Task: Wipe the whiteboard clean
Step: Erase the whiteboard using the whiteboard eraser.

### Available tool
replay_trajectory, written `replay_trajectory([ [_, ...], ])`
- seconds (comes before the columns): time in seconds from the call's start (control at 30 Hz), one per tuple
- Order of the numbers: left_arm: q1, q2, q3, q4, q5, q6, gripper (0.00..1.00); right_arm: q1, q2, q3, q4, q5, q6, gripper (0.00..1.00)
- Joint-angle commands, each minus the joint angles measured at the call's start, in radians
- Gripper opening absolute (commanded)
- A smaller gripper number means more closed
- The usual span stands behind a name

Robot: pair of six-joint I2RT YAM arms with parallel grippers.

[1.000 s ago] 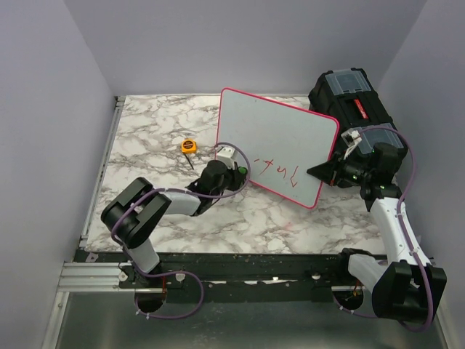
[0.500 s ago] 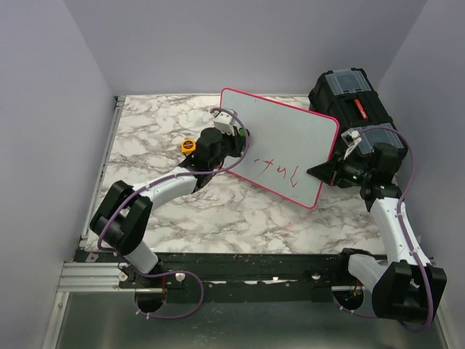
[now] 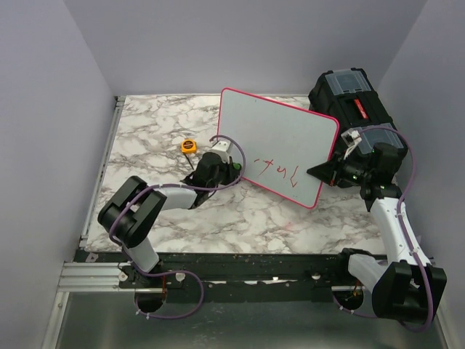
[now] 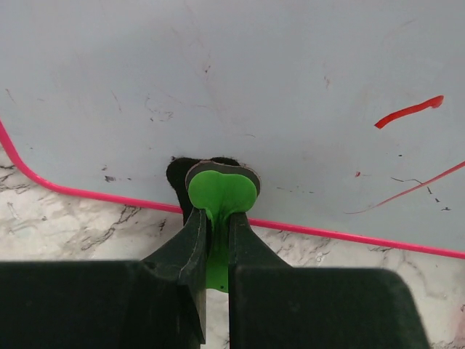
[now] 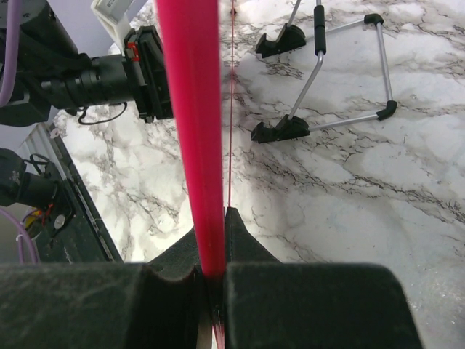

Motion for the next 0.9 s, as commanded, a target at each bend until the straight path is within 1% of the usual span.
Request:
replay_trajectory([
  [0.0, -0.024, 0.02, 0.013, 0.08, 0.039, -0.023, 0.0, 0.011, -0.005, 0.0, 0.027, -0.04, -0.028, 0.0],
  [0.3, -0.103, 0.016, 0.18, -0.012, 0.028, 0.01, 0.0, 0.011, -0.005, 0.0, 0.027, -0.039, -0.029, 0.0],
  [0.5, -0.153, 0.029, 0.209, -0.023, 0.004, 0.022, 0.0, 0.011, -0.007, 0.002, 0.024, -0.04, -0.046, 0.0],
  [0.63, -0.137, 0.059, 0.181, -0.01, -0.01, 0.015, 0.0, 0.011, -0.016, 0.002, 0.023, -0.04, -0.046, 0.0],
  [0.87, -0.037, 0.057, 0.142, -0.018, -0.009, 0.015, 0.0, 0.012, -0.016, 0.002, 0.025, -0.043, -0.046, 0.0],
])
